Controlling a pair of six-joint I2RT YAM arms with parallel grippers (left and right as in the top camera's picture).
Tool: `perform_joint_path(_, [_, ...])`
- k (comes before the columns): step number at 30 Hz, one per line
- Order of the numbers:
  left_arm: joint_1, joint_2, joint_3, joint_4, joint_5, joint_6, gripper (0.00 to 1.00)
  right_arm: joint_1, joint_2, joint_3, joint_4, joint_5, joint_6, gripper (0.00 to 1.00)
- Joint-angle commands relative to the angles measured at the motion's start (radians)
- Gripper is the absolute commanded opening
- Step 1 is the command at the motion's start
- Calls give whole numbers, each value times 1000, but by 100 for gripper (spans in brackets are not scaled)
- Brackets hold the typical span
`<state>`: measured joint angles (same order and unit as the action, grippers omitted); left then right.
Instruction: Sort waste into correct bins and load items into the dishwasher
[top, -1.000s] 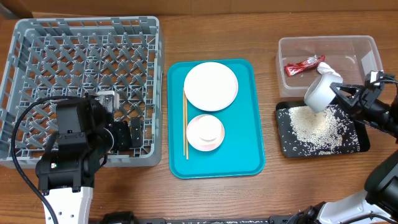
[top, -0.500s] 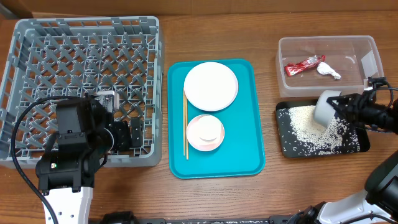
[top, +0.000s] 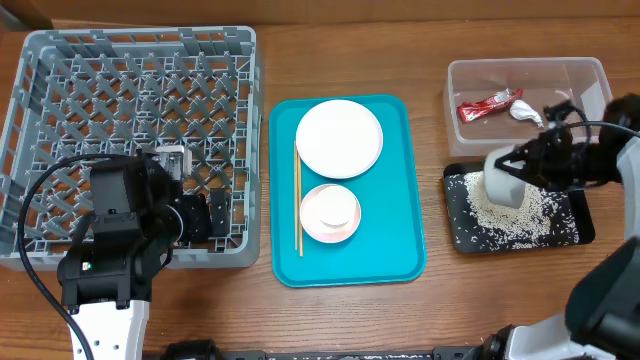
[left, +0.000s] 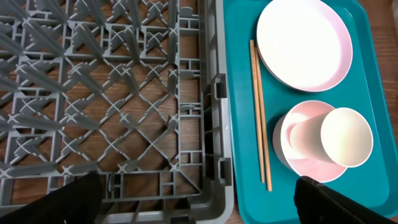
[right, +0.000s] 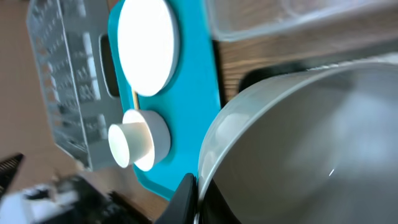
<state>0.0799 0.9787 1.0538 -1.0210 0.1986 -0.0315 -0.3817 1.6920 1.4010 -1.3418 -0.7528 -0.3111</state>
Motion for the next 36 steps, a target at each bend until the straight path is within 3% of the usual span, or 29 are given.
perform_joint_path(1, [-2,3,23,3,12,-18,100,127,-56,27,0,99,-6,4])
perform_joint_path(6, [-2,3,23,5,12,-18,100,379,-55,27,127,177,31,4])
perform_joint_path(8, [-2,3,23,5,12,-18,100,542,-53,27,315,327,120,4])
perform_joint_path(12, [-2,3,23,0,12,-18,100,743,-24,27,534,516,136,4])
perform_joint_path(16, [-2,3,23,0,12,-18,100,861,62,27,708,579,137,4])
perform_joint_path(24, [-2,3,22,0,12,-18,100,886,240,26,826,524,136,4])
perform_joint_path(26, [-2,3,22,-1,12,-18,100,886,252,26,829,519,136,9])
perform_joint_path(27, [-2,3,22,0,12,-18,100,885,253,26,829,510,137,20])
perform_joint_path(28, [-2,3,22,0,12,-18,100,886,251,27,829,501,137,39])
perform_joint_path(30, [-2,3,22,0,12,-18,100,885,236,41,813,489,160,52])
perform_joint_path(31, [-2,3,22,0,12,-18,100,883,213,55,789,490,185,52])
perform_joint_path(35, [-2,3,22,0,12,-18,100,804,93,114,666,506,281,20])
perform_joint_path(36, [-2,3,22,0,12,-18,100,789,78,117,649,512,299,19])
